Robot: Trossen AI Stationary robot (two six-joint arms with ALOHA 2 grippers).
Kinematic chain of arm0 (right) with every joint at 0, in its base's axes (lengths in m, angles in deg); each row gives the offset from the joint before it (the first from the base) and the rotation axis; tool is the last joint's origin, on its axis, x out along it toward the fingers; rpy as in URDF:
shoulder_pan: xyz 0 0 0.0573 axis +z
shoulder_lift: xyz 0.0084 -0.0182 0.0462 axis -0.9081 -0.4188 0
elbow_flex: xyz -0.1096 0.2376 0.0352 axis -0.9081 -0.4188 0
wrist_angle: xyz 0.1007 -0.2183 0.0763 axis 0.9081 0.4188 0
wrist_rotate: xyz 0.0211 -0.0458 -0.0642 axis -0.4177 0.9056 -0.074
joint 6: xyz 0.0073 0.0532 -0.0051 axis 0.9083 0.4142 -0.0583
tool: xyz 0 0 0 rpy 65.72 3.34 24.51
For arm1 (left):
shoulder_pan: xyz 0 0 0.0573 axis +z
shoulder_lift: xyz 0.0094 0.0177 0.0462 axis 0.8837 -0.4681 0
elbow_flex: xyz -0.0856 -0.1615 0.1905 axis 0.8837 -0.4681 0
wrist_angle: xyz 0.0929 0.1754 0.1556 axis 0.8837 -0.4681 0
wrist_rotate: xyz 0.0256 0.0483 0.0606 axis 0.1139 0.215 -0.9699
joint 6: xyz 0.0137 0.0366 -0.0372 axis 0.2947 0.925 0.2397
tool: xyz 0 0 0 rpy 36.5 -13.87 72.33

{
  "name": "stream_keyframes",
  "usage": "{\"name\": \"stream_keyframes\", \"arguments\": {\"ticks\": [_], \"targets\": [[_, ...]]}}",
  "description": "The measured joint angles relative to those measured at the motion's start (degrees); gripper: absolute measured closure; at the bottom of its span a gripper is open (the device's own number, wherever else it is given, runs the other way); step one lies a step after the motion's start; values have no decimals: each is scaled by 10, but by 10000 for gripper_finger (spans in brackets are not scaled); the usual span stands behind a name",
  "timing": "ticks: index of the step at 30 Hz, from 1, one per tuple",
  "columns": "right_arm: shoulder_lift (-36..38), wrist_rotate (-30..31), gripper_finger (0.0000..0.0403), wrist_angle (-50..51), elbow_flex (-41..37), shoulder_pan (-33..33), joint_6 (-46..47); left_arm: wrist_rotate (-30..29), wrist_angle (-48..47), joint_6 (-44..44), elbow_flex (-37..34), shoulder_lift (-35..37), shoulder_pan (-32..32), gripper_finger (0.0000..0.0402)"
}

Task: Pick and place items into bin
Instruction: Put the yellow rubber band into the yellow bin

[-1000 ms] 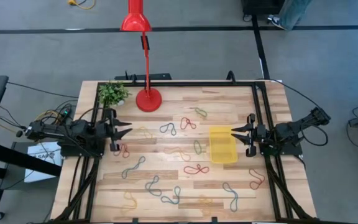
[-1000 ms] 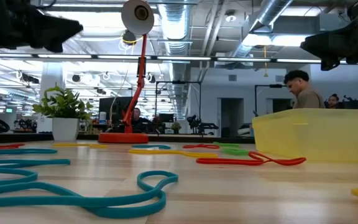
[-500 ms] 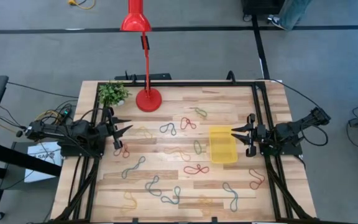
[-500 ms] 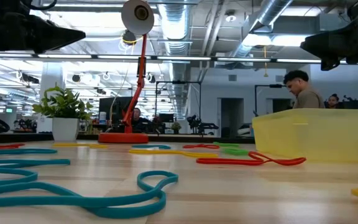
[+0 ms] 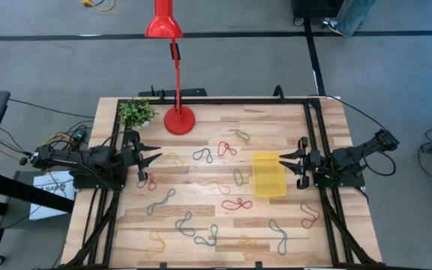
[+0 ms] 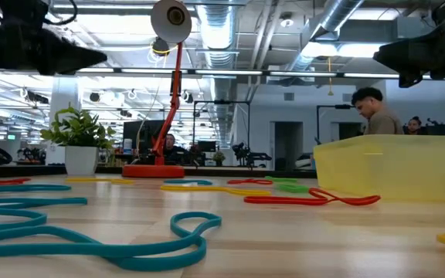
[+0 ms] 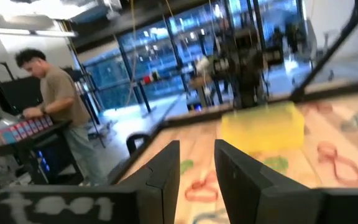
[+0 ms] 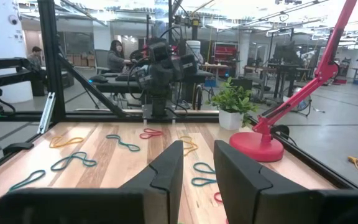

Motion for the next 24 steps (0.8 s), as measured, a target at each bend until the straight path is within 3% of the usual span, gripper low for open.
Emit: {"name": "stream_keyframes", "arguments": {"ticks": [9, 16, 24], "targets": [[0, 0, 320, 0, 0, 0, 0, -1, -7, 7, 0, 0, 0, 310], [0, 0, 320, -1, 0, 0, -3, -6, 34, -59, 0, 0, 0, 310], [0, 0, 320, -53, 0, -4, -112, -43, 4, -74, 0, 0, 0, 310]]}}
